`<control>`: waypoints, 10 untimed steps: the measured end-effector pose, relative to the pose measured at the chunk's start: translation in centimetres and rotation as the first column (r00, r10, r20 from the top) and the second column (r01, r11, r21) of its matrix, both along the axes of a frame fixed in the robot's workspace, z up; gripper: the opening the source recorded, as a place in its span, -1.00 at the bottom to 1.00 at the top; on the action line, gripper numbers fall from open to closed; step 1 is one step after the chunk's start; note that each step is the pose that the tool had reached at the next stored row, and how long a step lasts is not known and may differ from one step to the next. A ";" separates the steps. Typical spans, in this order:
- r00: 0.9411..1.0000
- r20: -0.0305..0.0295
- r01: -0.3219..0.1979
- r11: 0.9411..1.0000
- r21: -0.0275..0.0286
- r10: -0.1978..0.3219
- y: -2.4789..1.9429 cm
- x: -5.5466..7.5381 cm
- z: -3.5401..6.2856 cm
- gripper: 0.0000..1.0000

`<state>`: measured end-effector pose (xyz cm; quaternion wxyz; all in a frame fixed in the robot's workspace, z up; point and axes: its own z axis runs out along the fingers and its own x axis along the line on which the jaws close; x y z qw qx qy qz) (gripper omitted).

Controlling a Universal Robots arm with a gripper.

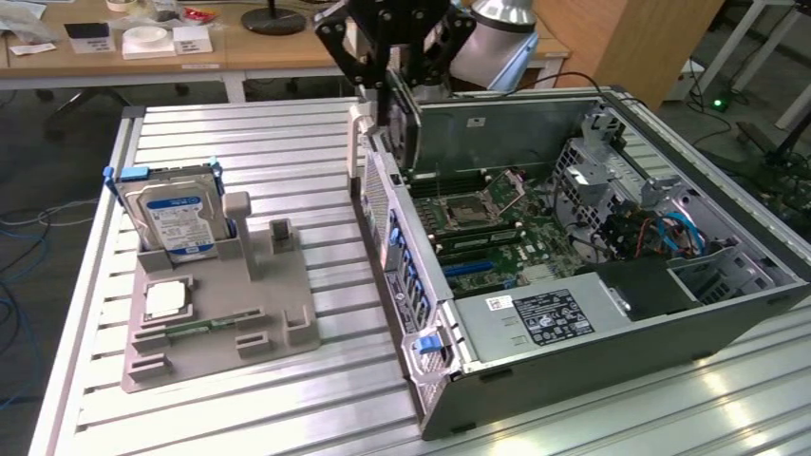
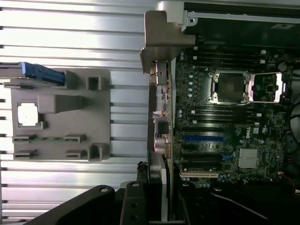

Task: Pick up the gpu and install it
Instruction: 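Pick up the gpu and move the gpu toward the slot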

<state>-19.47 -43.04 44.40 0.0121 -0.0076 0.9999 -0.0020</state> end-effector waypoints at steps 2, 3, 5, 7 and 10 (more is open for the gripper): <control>1.000 0.000 0.000 1.000 0.000 0.000 0.00 0.9 -0.01 -0.44; 1.000 0.000 0.000 1.000 0.000 0.000 0.00 1.3 -0.02 -0.44; 1.000 0.000 0.000 1.000 0.000 0.000 0.00 2.2 -0.03 -0.44; 1.000 0.000 0.000 1.000 0.000 0.000 0.00 3.1 -0.05 -0.44; 1.000 0.000 0.000 1.000 0.000 0.000 0.00 4.4 -0.07 -0.44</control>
